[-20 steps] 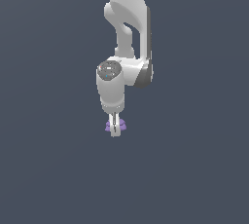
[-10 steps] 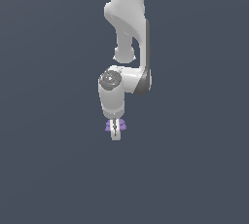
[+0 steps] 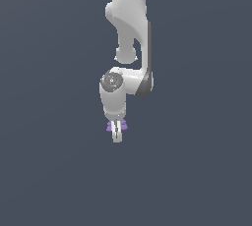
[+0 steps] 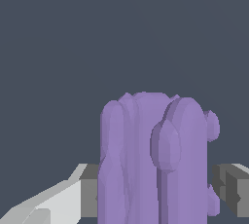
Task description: Pick up the object and move it to a goal position.
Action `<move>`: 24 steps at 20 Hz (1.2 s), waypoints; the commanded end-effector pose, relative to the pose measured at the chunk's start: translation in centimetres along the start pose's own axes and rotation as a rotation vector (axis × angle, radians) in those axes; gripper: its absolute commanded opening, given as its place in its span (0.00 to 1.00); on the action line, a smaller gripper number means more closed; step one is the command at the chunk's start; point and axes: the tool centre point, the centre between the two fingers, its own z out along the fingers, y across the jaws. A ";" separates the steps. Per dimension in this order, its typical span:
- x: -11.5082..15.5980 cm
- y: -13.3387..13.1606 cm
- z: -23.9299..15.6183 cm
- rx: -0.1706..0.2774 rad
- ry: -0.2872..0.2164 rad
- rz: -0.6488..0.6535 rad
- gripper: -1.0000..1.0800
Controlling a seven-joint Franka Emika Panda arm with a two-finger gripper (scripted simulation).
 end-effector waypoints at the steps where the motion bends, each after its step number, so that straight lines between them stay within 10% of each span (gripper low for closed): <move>1: 0.0 0.2 0.3 -0.006 0.000 0.000 0.00; 24: 6.0 -5.4 -7.4 -0.003 0.002 -0.001 0.00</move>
